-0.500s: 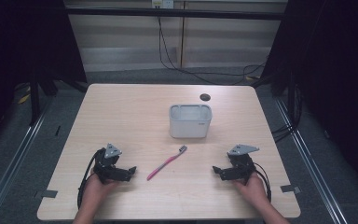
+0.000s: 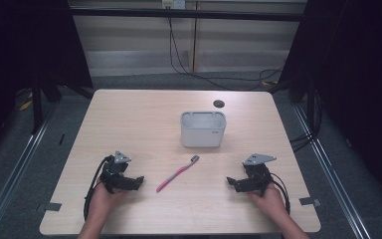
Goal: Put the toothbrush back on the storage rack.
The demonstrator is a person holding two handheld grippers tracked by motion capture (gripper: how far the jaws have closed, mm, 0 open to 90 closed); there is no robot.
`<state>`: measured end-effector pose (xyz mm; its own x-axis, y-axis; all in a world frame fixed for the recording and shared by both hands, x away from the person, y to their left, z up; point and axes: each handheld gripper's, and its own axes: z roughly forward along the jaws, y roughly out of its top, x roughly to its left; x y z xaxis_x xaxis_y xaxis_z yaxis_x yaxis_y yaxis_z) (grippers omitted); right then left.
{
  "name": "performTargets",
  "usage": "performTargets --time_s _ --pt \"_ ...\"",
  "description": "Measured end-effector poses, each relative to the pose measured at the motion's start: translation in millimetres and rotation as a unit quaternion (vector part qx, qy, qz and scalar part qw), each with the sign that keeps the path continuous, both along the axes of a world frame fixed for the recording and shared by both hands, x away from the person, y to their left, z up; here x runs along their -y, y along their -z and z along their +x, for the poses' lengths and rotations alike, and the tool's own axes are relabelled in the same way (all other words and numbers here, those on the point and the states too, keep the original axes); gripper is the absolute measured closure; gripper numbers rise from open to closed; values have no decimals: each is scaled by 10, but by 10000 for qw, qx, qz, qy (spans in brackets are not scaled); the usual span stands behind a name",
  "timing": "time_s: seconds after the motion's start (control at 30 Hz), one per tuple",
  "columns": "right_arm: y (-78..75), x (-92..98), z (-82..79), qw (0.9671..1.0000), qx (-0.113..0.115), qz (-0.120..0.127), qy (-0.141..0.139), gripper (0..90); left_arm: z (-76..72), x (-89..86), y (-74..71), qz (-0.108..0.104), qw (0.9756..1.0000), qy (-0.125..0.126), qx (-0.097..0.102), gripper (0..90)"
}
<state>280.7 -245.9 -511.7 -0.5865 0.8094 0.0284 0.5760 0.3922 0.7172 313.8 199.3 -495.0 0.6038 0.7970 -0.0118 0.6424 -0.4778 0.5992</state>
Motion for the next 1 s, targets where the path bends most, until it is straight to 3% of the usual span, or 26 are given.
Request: performTargets --time_s 0.1,0.13,0.37,0.5,0.57,0.6,0.67,1.0 --pt "0 0 -2 10000 -1 -7 1 122 15 41 -41 160 9998 82 -114 199" --pt "0 0 -2 10000 0 -8 0 122 24 80 -68 204 9993 181 -269 213" --pt "0 -3 -4 10000 1 -5 10 122 80 293 -193 183 9976 481 -460 219" --pt "0 -3 -5 10000 9 -15 17 122 131 483 -290 235 9952 724 -617 230" --pt "0 -2 -5 10000 10 -17 15 122 174 610 -347 265 9925 900 -780 244" --pt "0 -3 -5 10000 9 -15 17 122 174 610 -347 265 9925 900 -780 259" --pt "0 -3 -5 10000 9 -15 17 122 202 679 -385 333 9902 1057 -844 262" --pt "0 -5 -9 10000 12 -19 39 122 311 973 -458 459 9851 1274 -1063 271"
